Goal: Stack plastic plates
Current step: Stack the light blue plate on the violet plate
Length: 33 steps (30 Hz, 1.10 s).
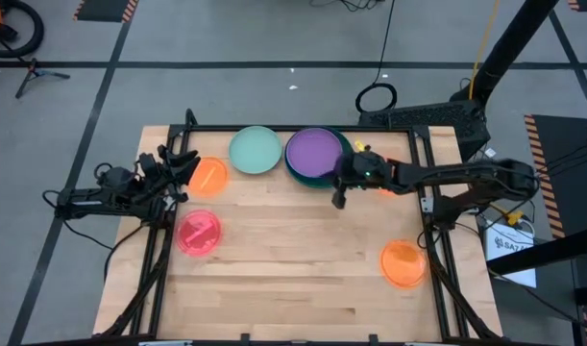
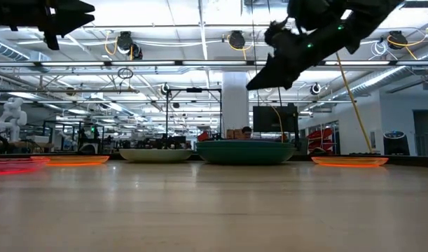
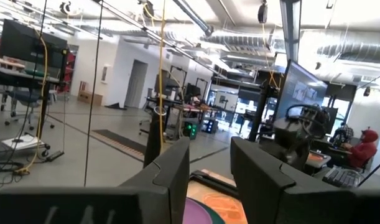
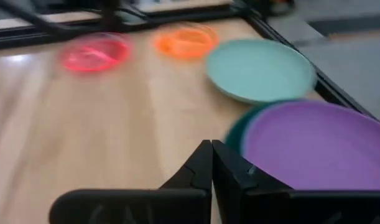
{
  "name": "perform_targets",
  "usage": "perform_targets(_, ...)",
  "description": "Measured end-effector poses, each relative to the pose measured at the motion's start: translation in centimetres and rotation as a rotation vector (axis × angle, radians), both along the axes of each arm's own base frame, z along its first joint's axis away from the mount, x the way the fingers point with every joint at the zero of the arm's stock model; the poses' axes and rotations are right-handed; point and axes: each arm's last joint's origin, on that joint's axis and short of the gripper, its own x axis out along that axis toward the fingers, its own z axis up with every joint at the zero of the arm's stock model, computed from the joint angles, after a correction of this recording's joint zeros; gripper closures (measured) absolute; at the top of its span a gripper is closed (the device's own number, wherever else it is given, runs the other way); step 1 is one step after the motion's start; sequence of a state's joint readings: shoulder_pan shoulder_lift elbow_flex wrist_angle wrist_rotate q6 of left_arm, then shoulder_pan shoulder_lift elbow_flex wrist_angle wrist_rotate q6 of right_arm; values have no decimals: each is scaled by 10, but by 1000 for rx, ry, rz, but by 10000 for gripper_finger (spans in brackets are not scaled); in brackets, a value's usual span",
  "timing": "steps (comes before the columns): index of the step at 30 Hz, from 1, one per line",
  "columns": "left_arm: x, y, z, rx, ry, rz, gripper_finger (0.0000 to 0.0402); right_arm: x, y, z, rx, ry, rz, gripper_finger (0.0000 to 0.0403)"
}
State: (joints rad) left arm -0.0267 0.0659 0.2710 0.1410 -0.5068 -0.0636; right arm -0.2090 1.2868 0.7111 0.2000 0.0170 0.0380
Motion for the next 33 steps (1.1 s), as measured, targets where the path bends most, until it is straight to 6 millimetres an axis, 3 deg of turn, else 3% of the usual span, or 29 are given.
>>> perform_targets(4, 7, 0, -1, -31, 8, -11, 279, -10, 15, 1, -84, -85, 124, 403)
perform_targets(10, 29, -1, -6, -116, 57, -36, 279, -26, 24, 7, -187, -163, 179, 403)
perform_targets(23, 84, 1, -25, -232, 127, -16, 279, -53, 31, 47, -285, -365, 310, 403)
perform_targets(28, 106, 11, -20, -324, 243, 51, 279, -63, 33, 54, -291, -385, 308, 403)
perform_targets(33, 129, 29, 0, -363, 529, 179, 279, -69, 34, 53, -278, -349, 312, 403)
